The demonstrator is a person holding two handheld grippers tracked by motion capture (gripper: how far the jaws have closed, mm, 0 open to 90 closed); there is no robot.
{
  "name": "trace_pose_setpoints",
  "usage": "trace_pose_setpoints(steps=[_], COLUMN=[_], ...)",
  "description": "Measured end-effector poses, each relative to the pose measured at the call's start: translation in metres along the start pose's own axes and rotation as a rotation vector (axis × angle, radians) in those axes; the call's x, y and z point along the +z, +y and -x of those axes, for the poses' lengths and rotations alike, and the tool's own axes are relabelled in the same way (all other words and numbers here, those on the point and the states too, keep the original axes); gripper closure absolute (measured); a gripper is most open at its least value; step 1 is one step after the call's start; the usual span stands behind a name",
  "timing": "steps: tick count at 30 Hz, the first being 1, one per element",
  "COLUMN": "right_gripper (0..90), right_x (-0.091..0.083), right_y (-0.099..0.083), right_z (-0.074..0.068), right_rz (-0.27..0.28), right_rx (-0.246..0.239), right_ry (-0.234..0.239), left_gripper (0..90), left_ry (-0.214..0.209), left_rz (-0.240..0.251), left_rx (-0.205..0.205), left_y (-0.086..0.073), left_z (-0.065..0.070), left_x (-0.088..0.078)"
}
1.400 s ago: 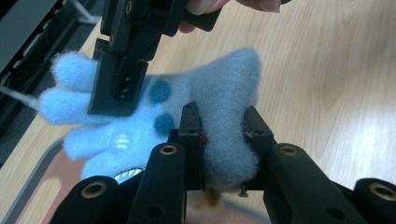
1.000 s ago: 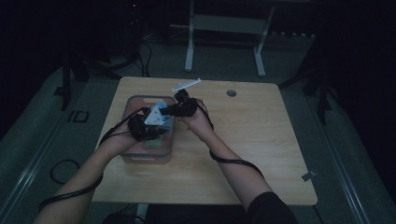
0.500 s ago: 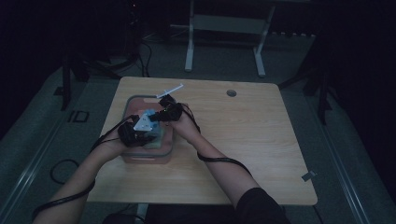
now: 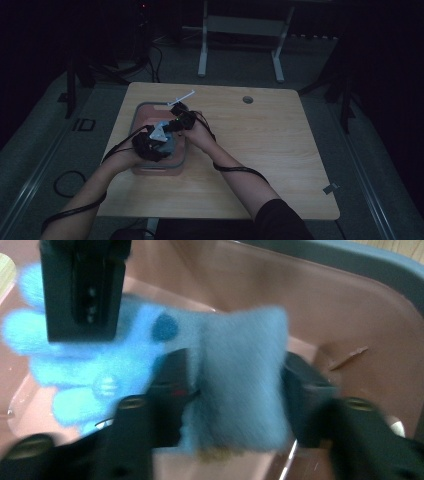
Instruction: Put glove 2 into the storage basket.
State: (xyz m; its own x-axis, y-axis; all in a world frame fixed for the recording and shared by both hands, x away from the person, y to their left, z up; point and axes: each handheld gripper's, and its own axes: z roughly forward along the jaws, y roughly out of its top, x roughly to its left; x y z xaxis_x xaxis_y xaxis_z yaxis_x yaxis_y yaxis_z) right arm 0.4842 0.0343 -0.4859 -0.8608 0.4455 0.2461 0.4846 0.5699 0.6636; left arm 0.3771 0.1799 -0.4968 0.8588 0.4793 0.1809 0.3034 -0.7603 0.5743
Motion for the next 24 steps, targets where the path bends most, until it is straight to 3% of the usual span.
trace_pose_setpoints(steps=[6, 9, 14, 15, 18, 24], right_gripper=[50.0, 46.6, 29.4, 29.4, 20.1, 18.9], right_x=[-0.016, -0.023, -0.042, -0.042, -0.058, -0.074], right_y=[-0.003, -0.004, -0.009, -0.009, -0.019, -0.036], right_z=[0.002, 0.0, -0.005, -0.005, -0.005, 0.003], right_rz=[0.041, 0.055, 0.078, 0.078, 0.101, 0.091], right_rx=[0.007, 0.0, -0.03, -0.03, -0.037, -0.059], right_ry=[0.019, 0.031, 0.052, 0.052, 0.058, 0.032], left_gripper=[25.5, 14.3, 4.6, 1.9, 1.9, 1.9], left_ry=[0.059, 0.048, 0.041, 0.041, 0.027, 0.01], left_rz=[0.054, 0.086, 0.118, 0.118, 0.141, 0.184], left_rx=[-0.069, -0.094, -0.114, -0.114, -0.132, -0.138], left_y=[0.005, 0.009, 0.021, 0.021, 0.027, 0.036], left_z=[0.002, 0.004, 0.009, 0.009, 0.012, 0.019], left_x=[-0.011, -0.015, -0.019, -0.019, -0.016, -0.013])
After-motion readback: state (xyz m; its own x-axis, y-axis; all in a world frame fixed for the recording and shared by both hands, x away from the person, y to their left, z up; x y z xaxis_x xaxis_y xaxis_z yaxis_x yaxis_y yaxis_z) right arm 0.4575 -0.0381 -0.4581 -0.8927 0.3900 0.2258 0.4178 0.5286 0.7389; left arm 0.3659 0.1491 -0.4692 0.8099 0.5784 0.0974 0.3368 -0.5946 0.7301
